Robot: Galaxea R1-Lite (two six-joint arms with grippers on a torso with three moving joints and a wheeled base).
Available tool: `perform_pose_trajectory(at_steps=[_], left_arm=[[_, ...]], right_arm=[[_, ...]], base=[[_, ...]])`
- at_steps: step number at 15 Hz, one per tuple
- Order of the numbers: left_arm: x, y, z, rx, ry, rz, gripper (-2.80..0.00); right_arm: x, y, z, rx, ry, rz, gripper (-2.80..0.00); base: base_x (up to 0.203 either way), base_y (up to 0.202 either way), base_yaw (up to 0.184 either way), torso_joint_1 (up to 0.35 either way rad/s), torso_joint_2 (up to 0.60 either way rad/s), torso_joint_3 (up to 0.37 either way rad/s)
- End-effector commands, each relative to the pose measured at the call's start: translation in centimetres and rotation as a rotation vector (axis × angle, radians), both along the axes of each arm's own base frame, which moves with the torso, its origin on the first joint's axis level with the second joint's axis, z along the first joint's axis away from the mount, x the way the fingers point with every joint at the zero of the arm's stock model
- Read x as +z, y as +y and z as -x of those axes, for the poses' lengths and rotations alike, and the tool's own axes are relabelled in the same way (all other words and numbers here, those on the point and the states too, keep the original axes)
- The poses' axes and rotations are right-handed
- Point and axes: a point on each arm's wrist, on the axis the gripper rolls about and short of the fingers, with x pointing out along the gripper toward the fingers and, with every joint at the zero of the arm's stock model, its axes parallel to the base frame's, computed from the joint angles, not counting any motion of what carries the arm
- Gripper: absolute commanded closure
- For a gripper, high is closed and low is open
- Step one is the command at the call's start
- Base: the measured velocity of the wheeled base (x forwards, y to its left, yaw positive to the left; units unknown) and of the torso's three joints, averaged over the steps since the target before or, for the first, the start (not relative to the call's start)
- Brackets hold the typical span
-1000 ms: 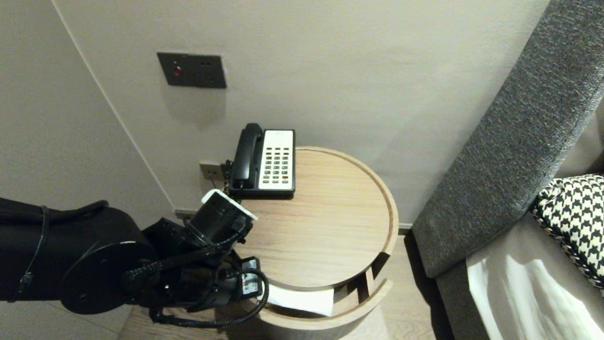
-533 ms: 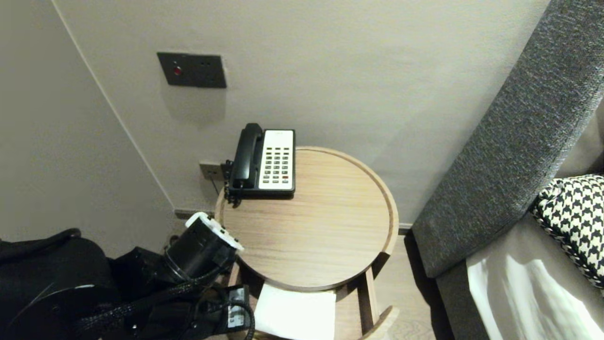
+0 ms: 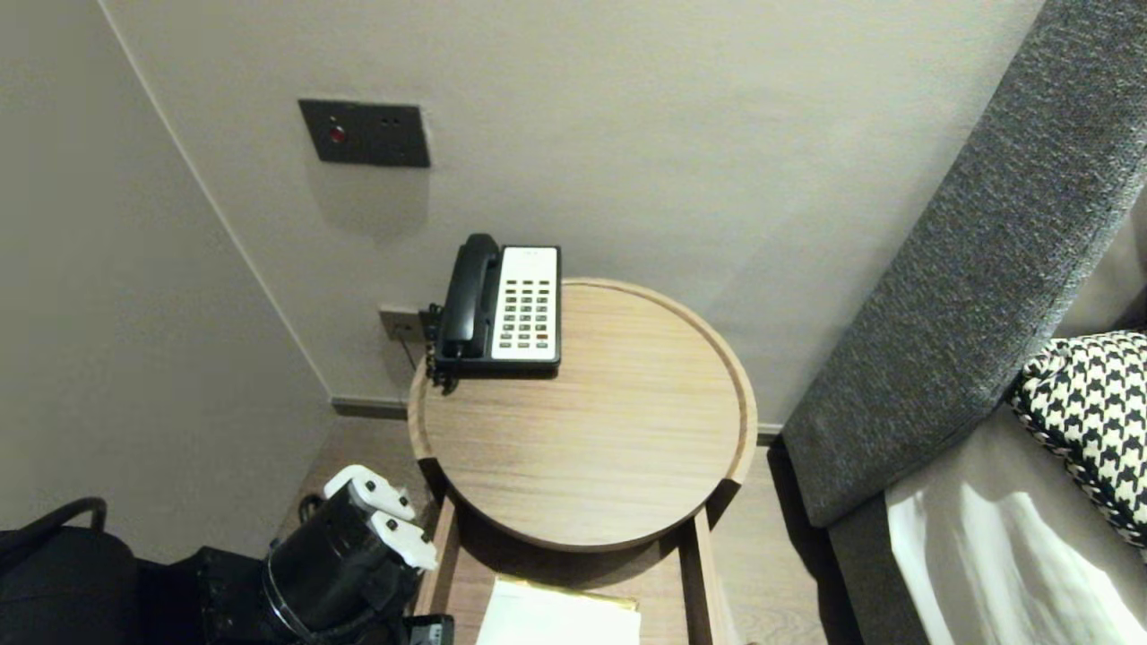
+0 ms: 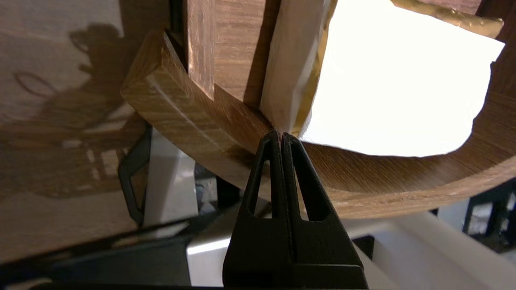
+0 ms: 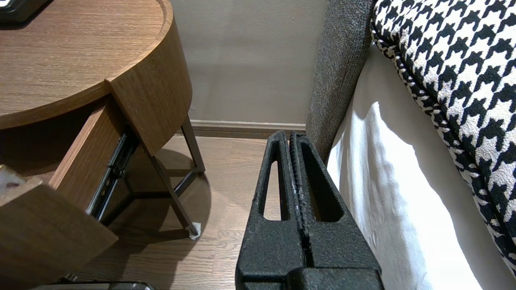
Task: Open the nightstand drawer
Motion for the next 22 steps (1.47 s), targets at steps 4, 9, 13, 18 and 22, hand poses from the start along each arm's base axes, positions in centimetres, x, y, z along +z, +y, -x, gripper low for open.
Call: perform_pose_trajectory(at_steps=[4, 9, 13, 18, 22], left_arm=[[0.3, -0.4, 1.7, -0.045, 0.006, 0.024, 0.0], [0.1, -0.5, 2.3, -0.081, 0.037, 0.028, 0.0], [0.6, -0.8, 2.1, -0.082, 0.019, 0.052, 0.0], [-0.2, -1.5, 1.5, -0.086, 0.017, 0.028, 0.0], [-1.3, -2.1, 1.4, -0.112, 0.016, 0.013, 0.0]], right_arm=[[-1.1, 0.0, -0.3, 0.0, 0.038, 0.0, 0.0], [-1.1, 0.0, -0.3, 0.001, 0.038, 0.0, 0.0], [-1.1, 0.0, -0.3, 0.0, 0.038, 0.0, 0.0], [-1.1, 0.0, -0.3, 0.0, 0.038, 0.0, 0.0], [-1.1, 0.0, -0.3, 0.001, 0.038, 0.0, 0.0]], base=[[0.0, 0.0, 0.0, 0.0, 0.0, 0.0], [0.0, 0.0, 0.0, 0.0, 0.0, 0.0], [0.0, 0.0, 0.0, 0.0, 0.0, 0.0], [0.0, 0.0, 0.0, 0.0, 0.0, 0.0], [0.0, 0.0, 0.0, 0.0, 0.0, 0.0]])
